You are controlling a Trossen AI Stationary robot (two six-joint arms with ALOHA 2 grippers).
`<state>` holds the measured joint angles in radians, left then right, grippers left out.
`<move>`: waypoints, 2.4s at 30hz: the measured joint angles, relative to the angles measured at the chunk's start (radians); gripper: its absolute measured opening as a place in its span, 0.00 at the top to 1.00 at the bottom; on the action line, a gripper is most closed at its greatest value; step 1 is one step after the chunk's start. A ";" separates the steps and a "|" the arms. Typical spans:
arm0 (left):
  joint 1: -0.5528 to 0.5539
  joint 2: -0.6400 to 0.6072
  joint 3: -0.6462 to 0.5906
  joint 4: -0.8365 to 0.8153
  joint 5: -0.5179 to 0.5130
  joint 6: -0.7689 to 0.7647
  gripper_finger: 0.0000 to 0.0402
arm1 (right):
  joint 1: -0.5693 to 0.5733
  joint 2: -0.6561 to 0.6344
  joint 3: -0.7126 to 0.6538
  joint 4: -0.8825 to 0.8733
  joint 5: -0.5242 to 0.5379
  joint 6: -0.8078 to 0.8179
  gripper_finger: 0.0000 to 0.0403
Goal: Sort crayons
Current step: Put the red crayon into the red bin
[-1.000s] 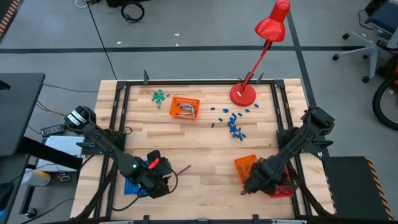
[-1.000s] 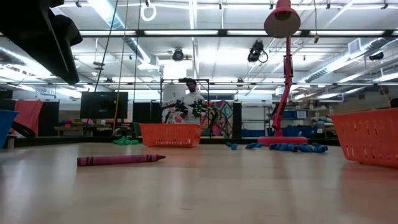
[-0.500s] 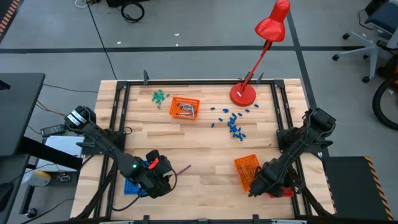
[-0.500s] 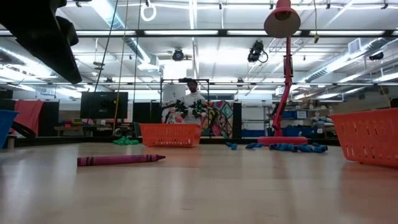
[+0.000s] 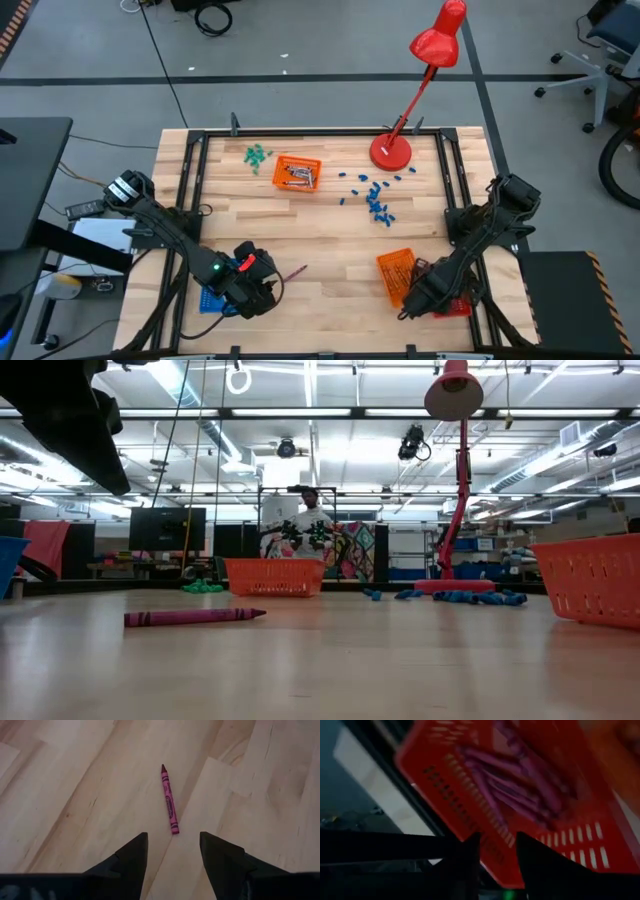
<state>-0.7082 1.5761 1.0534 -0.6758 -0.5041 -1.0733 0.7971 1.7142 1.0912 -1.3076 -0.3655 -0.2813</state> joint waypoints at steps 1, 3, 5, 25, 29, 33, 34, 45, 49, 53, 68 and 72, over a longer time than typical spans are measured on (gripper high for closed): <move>0.000 0.000 0.000 0.000 0.000 0.000 0.52 | 0.000 0.000 0.001 -0.014 0.021 0.030 0.66; 0.000 0.000 0.000 0.000 0.010 0.000 0.52 | -0.008 0.000 0.013 -0.055 0.058 0.116 0.62; 0.000 0.000 0.000 0.000 0.029 -0.005 0.52 | -0.028 -0.002 0.037 -0.088 0.054 0.198 0.60; 0.291 0.120 0.001 0.193 0.309 0.090 0.52 | -0.202 -0.313 0.214 0.157 0.593 1.273 0.61; 0.343 0.155 0.000 0.192 0.351 0.102 0.52 | -0.219 -0.324 0.214 0.235 0.616 1.246 0.61; 0.359 0.195 0.000 0.231 0.458 0.150 0.52 | -0.230 -0.325 0.214 0.252 0.635 1.185 0.61; 0.357 0.200 0.000 0.240 0.470 0.151 0.52 | -0.233 -0.325 0.214 0.253 0.643 1.172 0.61; 0.316 0.262 0.006 0.238 0.423 0.154 0.63 | -0.268 -0.325 0.214 0.298 0.690 1.079 0.61; 0.295 0.277 0.004 0.224 0.380 0.154 0.72 | -0.283 -0.325 0.214 0.319 0.690 1.065 0.61; 0.280 0.280 0.005 0.194 0.332 0.139 0.84 | -0.291 -0.325 0.214 0.340 0.690 1.063 0.61; 0.330 0.250 -0.004 0.249 0.288 0.019 0.93 | -0.296 -0.325 0.214 0.342 0.690 1.065 0.61; 0.363 0.204 -0.005 0.254 0.223 0.021 0.93 | -0.296 -0.325 0.214 0.342 0.690 1.066 0.61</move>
<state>-0.3455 1.7797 1.0486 -0.4218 -0.2811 -1.0520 0.5011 1.3895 1.3056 -0.9660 0.3242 0.7851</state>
